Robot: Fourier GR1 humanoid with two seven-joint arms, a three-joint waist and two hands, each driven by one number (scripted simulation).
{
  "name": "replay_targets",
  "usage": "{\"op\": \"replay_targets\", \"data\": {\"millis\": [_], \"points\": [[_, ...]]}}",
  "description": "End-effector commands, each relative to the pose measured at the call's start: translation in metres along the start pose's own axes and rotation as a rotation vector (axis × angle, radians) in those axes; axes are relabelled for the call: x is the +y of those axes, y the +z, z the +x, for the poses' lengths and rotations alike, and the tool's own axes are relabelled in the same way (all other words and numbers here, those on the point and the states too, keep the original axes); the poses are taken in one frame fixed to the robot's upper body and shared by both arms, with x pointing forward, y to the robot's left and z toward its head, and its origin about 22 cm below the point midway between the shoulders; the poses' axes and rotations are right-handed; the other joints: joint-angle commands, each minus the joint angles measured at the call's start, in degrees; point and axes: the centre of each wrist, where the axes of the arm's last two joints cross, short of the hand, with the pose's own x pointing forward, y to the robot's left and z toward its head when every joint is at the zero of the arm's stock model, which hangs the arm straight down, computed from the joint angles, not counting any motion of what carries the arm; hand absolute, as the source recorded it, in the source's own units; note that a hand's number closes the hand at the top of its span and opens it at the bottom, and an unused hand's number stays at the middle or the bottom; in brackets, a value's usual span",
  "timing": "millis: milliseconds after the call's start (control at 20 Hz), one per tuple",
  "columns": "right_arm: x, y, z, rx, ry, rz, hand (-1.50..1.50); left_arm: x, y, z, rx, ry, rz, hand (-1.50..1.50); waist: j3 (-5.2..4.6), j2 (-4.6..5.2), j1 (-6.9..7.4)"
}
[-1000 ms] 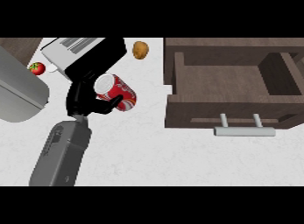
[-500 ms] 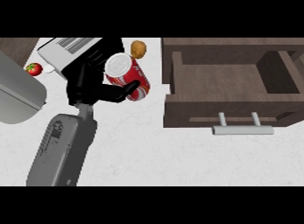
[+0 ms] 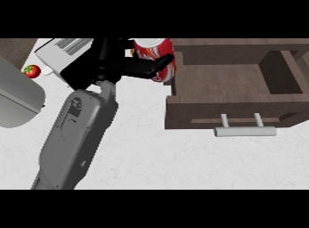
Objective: Pick up the can, place it into the drawer and close the drawer
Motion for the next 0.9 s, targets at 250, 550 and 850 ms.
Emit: {"op": "replay_targets", "data": {"millis": [250,550,850], "points": [[0.006,-0.011,-0.003,-0.005,-0.001,0.015,-1.5,-0.055,-0.02,0.02,0.002,-0.025,0.005,1.5,0.0,0.04,-0.18],[0.004,-0.006,-0.009,-0.01,-0.016,0.034,-1.5,-0.078,-0.045,0.035,0.0,-0.032,-0.006,1.5,0.02,0.21,-1.18],[0.013,-0.023,0.006,-0.006,-0.018,0.018,-1.5,-0.104,-0.052,0.035,0.003,-0.063,0.002,1.5,0.01,0.51,-2.01]]}}
